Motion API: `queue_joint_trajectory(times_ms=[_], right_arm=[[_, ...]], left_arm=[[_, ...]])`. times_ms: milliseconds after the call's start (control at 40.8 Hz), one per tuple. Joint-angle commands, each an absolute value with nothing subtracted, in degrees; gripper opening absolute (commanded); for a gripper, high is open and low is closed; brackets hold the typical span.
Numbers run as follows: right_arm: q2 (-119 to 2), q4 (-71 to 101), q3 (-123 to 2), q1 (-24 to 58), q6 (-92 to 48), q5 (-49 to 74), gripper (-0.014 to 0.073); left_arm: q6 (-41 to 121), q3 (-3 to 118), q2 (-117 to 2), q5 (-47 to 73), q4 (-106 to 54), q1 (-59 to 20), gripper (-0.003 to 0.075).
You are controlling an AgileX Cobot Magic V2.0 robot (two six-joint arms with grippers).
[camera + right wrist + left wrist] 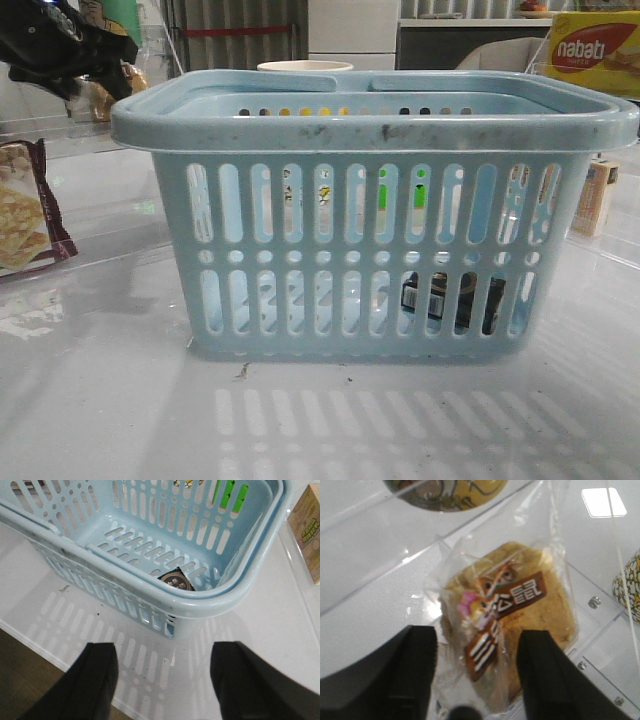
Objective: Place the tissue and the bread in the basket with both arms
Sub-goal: 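Grasp the packaged bread bun with the left gripper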
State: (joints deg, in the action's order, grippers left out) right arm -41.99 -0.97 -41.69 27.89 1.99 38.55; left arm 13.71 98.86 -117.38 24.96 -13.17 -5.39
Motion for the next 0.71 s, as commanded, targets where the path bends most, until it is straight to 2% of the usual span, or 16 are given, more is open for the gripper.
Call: queue_joint_trajectory(times_ms=[0,123,196,687], right_arm=[[-41.68,-1.10,-43.19,27.80,1.51,34.93,0.0517],[-41.68,-1.10,-43.19,27.80,1.51,34.93,0.0517],[-41.68,-1.10,-43.19,27.80,1.51,34.99,0.0517],[-41.68,-1.10,-43.19,27.80,1.51,35.05,0.0517]], left_arm=[[13.21,101.24,-113.93,20.30,-14.36,-5.28,0.0253],[13.21,101.32,-113.21,21.11,-14.48,-5.28,0.0132],[13.21,101.32,-111.93,22.04,-14.51,-5.28,0.0089],[14.55,101.38,-93.62,38.31,-16.48,-7.10,0.0092]])
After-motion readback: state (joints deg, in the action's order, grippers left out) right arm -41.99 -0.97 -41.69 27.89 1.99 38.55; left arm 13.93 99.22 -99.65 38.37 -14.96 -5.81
